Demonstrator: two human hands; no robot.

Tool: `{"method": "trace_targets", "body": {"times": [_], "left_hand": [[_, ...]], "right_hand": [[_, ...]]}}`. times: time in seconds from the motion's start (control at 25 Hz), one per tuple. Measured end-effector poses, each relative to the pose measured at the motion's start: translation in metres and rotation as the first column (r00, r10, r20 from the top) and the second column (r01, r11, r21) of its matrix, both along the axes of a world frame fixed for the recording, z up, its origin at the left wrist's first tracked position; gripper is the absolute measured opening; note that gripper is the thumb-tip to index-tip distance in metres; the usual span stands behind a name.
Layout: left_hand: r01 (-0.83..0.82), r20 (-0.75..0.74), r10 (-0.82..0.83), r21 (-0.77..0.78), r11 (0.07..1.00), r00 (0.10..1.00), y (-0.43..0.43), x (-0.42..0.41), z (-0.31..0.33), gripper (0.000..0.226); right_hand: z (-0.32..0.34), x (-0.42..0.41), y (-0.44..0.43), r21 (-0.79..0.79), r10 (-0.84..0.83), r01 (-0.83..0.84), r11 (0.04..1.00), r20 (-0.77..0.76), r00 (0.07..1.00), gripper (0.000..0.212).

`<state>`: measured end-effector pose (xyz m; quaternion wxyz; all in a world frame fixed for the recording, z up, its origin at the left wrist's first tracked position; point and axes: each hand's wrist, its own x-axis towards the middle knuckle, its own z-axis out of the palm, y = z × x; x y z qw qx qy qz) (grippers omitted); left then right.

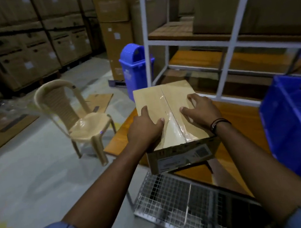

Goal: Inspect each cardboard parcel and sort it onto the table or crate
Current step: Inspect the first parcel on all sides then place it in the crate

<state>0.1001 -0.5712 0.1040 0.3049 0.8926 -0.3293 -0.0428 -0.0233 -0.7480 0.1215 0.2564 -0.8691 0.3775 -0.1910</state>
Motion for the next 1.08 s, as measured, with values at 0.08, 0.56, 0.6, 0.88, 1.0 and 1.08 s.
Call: {"method": "trace_targets", "body": {"times": [0.08,0.56,0.6,0.88,1.0,1.08], "left_hand": [[0.055,-0.049,-0.055,-0.004,0.998,0.997,-0.036,-0.005,-0.008,0.084],[0.325,0.084,-0.34,0.153,0.933,0.937,-0.13,0.082,0.013,0.063],[0.352,0.104,-0.377,0.198,0.915,0.92,-0.137,0.09,0.014,0.064],[0.411,0.098,-0.448,0.263,0.873,0.888,-0.149,0.123,-0.016,0.055],[0.432,0.033,-0.435,0.067,0.899,0.9,-0.136,0.122,-0.032,0.05],[0.463,-0.001,-0.464,-0.047,0.885,0.886,-0.124,0.111,-0.04,0.05]], "right_hand": [[-0.006,-0.01,-0.038,-0.015,-0.024,0.023,1.0,-0.074,0.997,0.066],[-0.026,0.038,0.017,-0.13,0.052,-0.101,0.986,-0.332,0.942,0.059],[-0.026,0.043,0.029,-0.123,0.075,-0.127,0.984,-0.362,0.929,0.062],[-0.026,0.022,0.024,-0.2,-0.057,-0.01,0.98,-0.325,0.944,0.064],[-0.036,-0.01,0.001,-0.281,-0.246,0.155,0.947,-0.327,0.913,0.062],[-0.048,-0.031,-0.013,-0.308,-0.427,0.338,0.889,-0.298,0.854,0.062]]}}
